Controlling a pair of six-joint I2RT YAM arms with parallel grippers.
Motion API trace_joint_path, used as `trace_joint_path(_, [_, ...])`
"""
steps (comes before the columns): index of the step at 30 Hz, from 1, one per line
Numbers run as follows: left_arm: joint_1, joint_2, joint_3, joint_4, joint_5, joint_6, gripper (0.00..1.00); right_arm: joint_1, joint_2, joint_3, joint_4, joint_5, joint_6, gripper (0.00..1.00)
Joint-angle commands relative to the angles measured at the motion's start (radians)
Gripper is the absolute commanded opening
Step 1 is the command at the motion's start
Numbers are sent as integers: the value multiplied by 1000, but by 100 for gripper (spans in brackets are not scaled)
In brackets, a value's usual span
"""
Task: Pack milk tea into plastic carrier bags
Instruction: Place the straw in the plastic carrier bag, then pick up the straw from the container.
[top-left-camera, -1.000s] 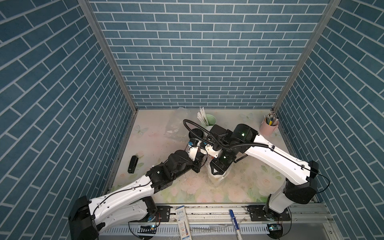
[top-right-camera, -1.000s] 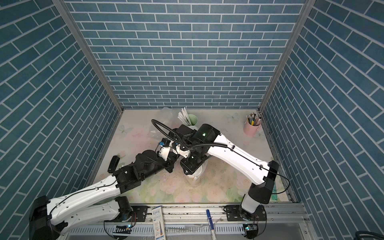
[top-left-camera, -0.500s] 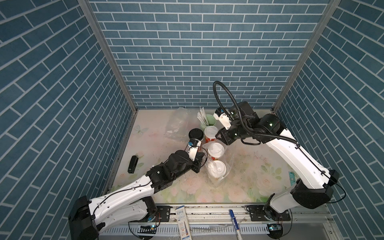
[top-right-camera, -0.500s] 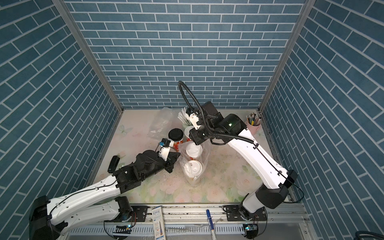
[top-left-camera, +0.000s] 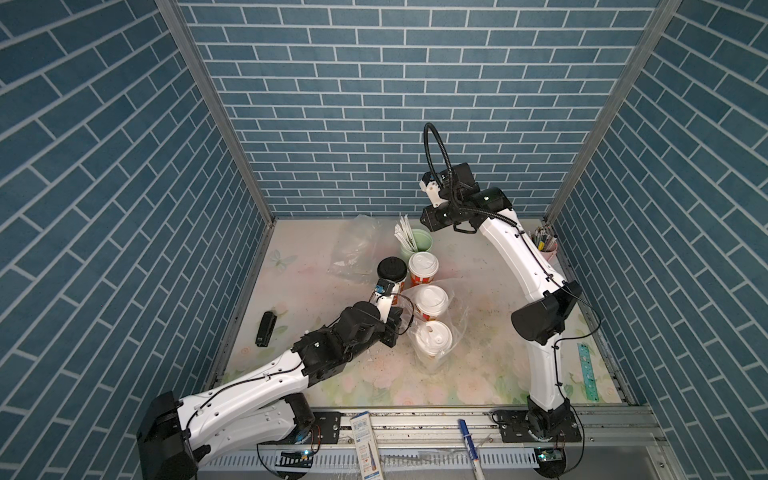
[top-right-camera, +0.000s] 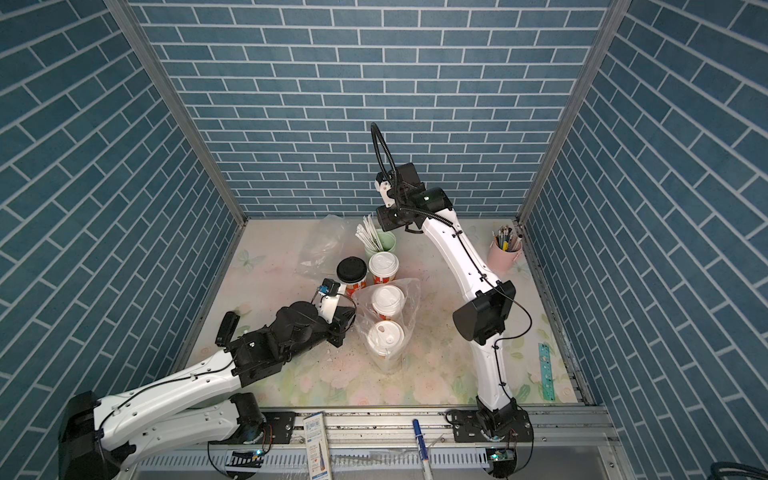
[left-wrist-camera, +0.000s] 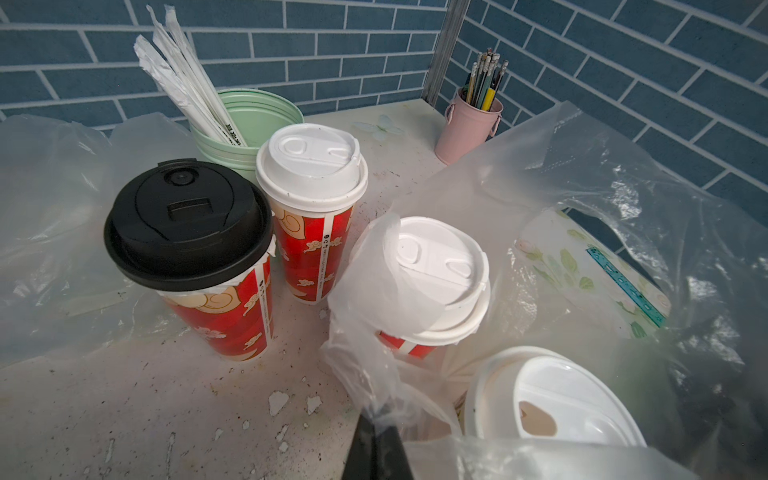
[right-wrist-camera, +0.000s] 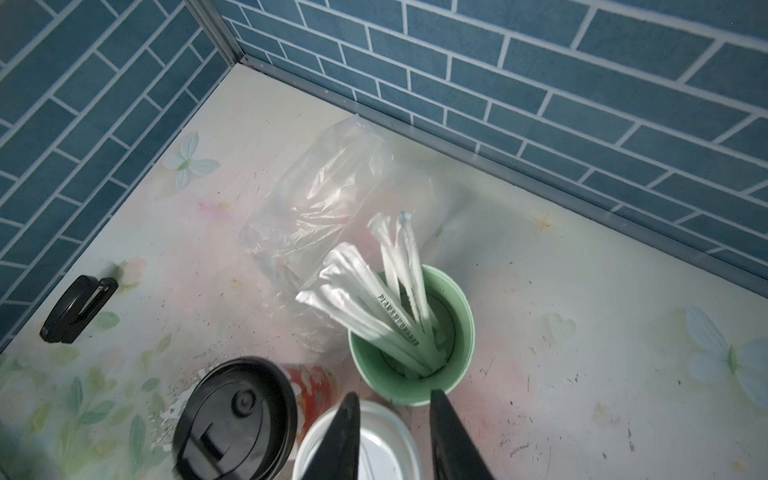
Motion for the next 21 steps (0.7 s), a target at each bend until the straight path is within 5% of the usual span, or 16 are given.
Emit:
trace_joint_path(1, [-2, 10, 34, -8, -20, -10, 0, -13, 63, 72, 12, -78, -56, 30])
trace_joint_path(10, [-2, 33, 63, -17, -46, -2, 0, -7, 126, 68, 12, -265, -67, 30])
trace_joint_path(21, [-2, 10, 58, -37, -81, -1, 0, 52, 138, 0, -3, -187, -86, 38])
